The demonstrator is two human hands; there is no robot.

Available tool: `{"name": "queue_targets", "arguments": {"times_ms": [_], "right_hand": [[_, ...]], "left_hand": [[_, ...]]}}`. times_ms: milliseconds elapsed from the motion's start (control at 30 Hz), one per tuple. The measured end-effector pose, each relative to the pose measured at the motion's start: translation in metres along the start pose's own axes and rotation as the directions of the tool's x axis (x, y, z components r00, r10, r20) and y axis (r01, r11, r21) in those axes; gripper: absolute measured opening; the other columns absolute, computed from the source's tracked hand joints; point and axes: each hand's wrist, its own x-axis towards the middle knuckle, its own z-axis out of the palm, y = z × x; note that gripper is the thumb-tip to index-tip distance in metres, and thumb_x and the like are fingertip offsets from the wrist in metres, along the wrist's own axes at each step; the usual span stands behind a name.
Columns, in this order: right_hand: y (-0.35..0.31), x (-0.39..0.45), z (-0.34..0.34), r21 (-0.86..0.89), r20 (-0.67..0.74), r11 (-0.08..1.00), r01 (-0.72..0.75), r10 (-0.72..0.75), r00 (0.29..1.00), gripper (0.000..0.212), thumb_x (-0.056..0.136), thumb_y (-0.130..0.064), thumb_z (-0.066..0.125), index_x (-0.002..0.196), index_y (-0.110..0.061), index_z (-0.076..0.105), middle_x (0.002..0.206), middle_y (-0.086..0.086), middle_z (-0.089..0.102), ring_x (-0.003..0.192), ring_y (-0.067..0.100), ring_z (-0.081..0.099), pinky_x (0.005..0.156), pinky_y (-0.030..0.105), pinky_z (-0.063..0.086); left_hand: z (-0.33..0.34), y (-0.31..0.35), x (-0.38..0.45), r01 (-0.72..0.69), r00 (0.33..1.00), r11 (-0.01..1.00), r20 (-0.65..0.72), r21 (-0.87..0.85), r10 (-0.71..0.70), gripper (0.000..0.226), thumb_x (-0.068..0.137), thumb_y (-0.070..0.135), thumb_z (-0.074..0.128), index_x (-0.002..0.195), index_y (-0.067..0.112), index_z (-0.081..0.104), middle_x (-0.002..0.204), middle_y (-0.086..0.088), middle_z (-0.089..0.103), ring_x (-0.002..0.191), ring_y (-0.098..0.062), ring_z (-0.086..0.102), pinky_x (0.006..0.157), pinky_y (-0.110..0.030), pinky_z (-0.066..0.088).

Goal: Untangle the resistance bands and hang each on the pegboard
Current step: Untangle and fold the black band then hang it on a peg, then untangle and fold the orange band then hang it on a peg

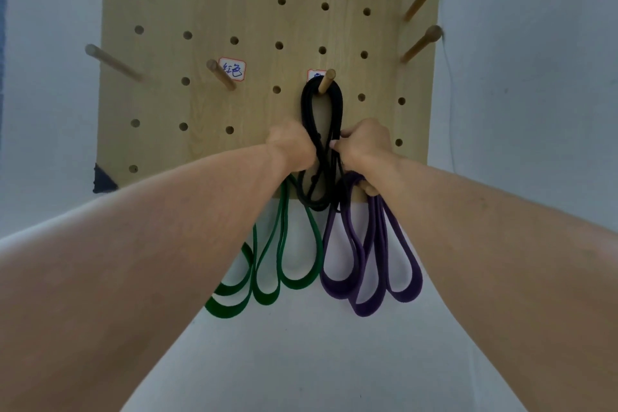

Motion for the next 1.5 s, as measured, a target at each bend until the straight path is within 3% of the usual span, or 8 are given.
{"name": "queue_targets", "arguments": {"times_ms": [167,333,500,600,733,867,1100,1500], "right_hand": [[-0.009,-0.019,-0.023,-0.012,-0.011,0.999,-0.045,0.045,0.999,0.028,0.099,-0.02,0.07,0.125,-0.009,0.071,0.126,0.008,0.071,0.114,0.022,0.067,0.08,0.021,0.045],[-0.01,-0.066,-0.019,0.063,0.015,0.996,0.06,-0.061,0.998,0.027,0.102,-0.019,0.064,0.127,-0.017,0.072,0.135,0.003,0.068,0.124,0.021,0.063,0.098,0.026,0.048],[0.008,-0.149,0.039,0.047,0.037,0.969,0.241,-0.242,0.969,0.025,0.096,-0.026,0.062,0.115,-0.027,0.079,0.117,-0.005,0.077,0.112,0.014,0.069,0.097,0.024,0.052],[0.035,-0.227,0.092,-0.032,0.225,0.97,0.242,-0.229,0.947,0.025,0.095,-0.027,0.058,0.11,-0.027,0.079,0.112,-0.004,0.077,0.108,0.021,0.069,0.095,0.036,0.056],[0.082,-0.34,0.159,-0.105,0.616,0.971,0.216,-0.107,0.78,0.028,0.094,-0.032,0.064,0.12,-0.03,0.074,0.118,-0.004,0.074,0.112,0.021,0.067,0.1,0.037,0.053],[0.13,-0.438,0.224,-0.117,0.834,0.975,0.189,-0.006,0.552,0.03,0.095,-0.034,0.07,0.124,-0.031,0.071,0.115,-0.006,0.075,0.111,0.019,0.067,0.099,0.037,0.054],[0.218,-0.556,0.321,-0.236,0.936,0.97,0.062,0.209,0.284,0.033,0.09,-0.026,0.071,0.122,-0.026,0.073,0.116,0.0,0.075,0.108,0.022,0.069,0.094,0.035,0.056],[0.297,-0.683,0.446,-0.346,0.932,0.937,0.055,0.336,0.139,0.049,0.089,-0.018,0.068,0.137,-0.027,0.063,0.14,0.003,0.061,0.126,0.03,0.061,0.1,0.038,0.053]], "left_hand": [[-0.022,-0.008,-0.022,-0.019,0.999,1.0,-0.029,-0.009,0.019,0.03,0.098,0.003,0.049,0.125,-0.003,0.061,0.111,-0.017,0.065,0.096,-0.028,0.064,0.074,-0.03,0.051],[-0.028,-0.028,-0.079,-0.225,0.942,0.97,-0.276,-0.094,0.192,0.043,0.096,0.011,0.057,0.139,0.014,0.056,0.133,-0.007,0.063,0.116,-0.027,0.06,0.096,-0.04,0.05],[0.005,-0.081,-0.163,-0.312,0.859,0.937,-0.466,-0.154,0.21,0.018,0.091,0.02,0.056,0.107,0.019,0.066,0.098,0.007,0.066,0.09,-0.017,0.061,0.079,-0.039,0.054],[0.048,-0.146,-0.235,-0.125,0.925,0.962,-0.378,-0.242,0.026,0.016,0.09,0.017,0.057,0.103,0.017,0.066,0.091,0.006,0.064,0.084,-0.018,0.061,0.076,-0.037,0.053],[0.108,-0.244,-0.342,0.238,0.97,0.965,0.086,-0.114,-0.229,0.028,0.092,0.023,0.064,0.12,0.02,0.063,0.109,0.004,0.067,0.102,-0.021,0.063,0.086,-0.031,0.049],[0.163,-0.315,-0.43,0.464,0.792,0.885,0.431,0.035,-0.433,0.049,0.093,0.03,0.071,0.138,0.017,0.055,0.13,-0.003,0.064,0.115,-0.023,0.062,0.093,-0.031,0.048],[0.253,-0.395,-0.52,0.673,0.542,0.728,0.58,0.134,-0.608,0.05,0.089,0.026,0.07,0.135,0.011,0.059,0.127,-0.009,0.067,0.118,-0.027,0.062,0.092,-0.029,0.047],[0.346,-0.474,-0.621,0.904,0.178,0.374,0.613,0.207,-0.77,0.055,0.092,0.022,0.066,0.143,0.011,0.051,0.141,-0.011,0.059,0.128,-0.027,0.057,0.099,-0.032,0.046]]}}
